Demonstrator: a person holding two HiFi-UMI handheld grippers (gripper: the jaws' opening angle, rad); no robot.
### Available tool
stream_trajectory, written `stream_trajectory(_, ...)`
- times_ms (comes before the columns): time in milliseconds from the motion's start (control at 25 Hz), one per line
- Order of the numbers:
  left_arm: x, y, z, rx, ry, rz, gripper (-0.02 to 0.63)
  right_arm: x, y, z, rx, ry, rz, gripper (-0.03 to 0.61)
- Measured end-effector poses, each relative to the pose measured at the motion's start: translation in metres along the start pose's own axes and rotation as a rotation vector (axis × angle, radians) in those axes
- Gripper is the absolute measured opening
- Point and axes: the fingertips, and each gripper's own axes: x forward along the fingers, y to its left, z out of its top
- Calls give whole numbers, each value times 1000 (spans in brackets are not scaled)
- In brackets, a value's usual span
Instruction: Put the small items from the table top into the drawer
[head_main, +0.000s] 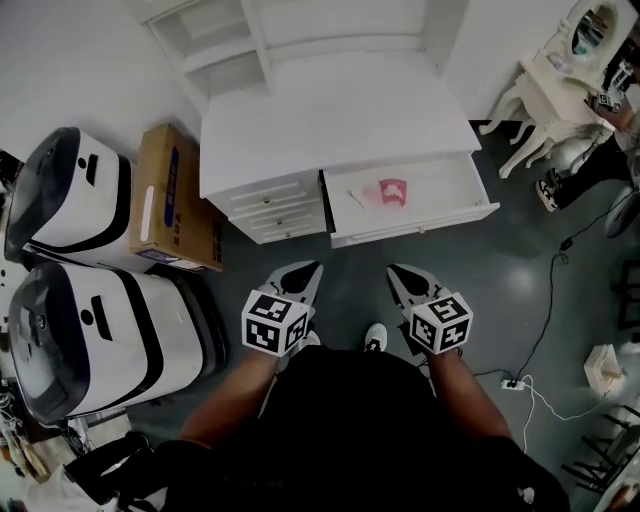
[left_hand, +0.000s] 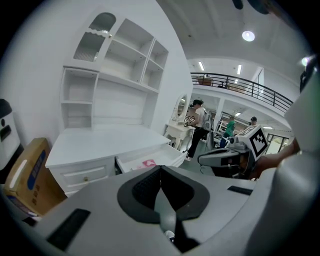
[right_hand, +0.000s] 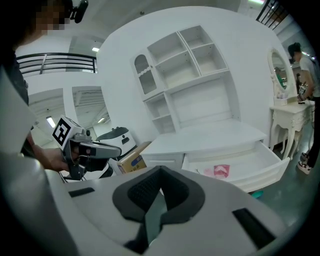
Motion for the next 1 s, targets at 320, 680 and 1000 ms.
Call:
stream_trajectory(320,-12,0,-7,0,-8,-14,11,-5,10,-13,-5,18,-22,28)
stream_trajectory(680,-25,-2,-12,4,-13,-12,11,-7,19,-15,-16,9,-26,27)
stream_trajectory(1000,-29,-5,-14,8,-18,-10,11,-12,21,-18,-27,9,-30,26)
